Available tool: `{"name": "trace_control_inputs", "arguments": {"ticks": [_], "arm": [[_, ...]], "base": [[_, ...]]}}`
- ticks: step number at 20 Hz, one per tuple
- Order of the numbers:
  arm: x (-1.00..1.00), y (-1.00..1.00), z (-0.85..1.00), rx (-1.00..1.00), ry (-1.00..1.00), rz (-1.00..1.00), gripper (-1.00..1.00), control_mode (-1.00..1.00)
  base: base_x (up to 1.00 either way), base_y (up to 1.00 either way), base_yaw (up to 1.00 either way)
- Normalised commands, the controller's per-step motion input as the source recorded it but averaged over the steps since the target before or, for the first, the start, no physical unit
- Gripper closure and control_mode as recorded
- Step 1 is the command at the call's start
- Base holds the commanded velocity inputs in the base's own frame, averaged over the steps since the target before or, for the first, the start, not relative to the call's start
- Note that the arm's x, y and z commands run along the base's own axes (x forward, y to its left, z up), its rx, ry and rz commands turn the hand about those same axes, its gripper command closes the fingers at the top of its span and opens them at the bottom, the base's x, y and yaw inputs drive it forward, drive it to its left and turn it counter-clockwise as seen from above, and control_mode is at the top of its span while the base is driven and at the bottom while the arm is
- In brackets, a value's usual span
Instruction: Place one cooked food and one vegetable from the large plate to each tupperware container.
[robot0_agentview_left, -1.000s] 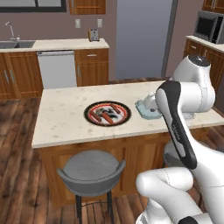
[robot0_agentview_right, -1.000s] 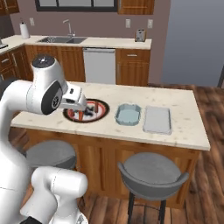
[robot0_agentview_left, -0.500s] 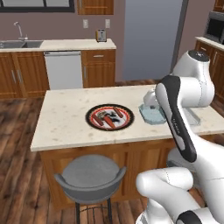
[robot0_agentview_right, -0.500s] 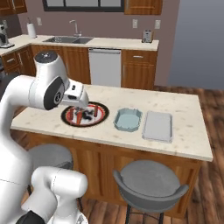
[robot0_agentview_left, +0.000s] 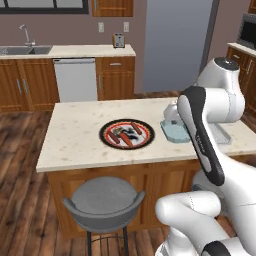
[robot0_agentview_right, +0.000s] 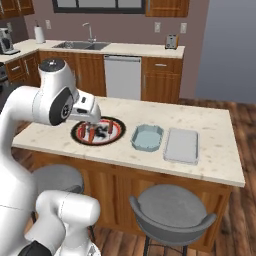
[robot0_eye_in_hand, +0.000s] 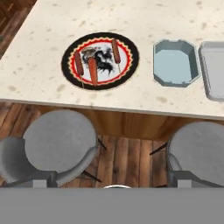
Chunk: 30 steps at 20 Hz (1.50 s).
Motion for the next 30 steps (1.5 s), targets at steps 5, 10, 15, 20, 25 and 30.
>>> {"name": "trace_control_inputs", "arguments": {"ticks": [5,10,15,20,25,30], "arm": [[1.00,0.00,-0.61,0.00,0.14,0.09,-1.00,-1.00],[1.00,0.00,-0.57,-0.03,0.11,0.01,-1.00,-1.00],[1.00,0.24,-0.41,-0.09,0.04,0.00,-1.00,-1.00],[1.00,0.05,-0.38,-0.01,0.02,0.03,-1.00,-1.00],[0.98,0.00,-0.38,0.00,0.03,0.05,-1.00,-1.00],[0.88,0.00,-0.51,-0.01,0.01,0.02,-1.00,-1.00]], "base": [[0.00,0.00,0.00],[0.00,0.00,0.00],[0.00,0.00,0.00],[0.00,0.00,0.00],[0.00,0.00,0.00],[0.00,0.00,0.00]]}}
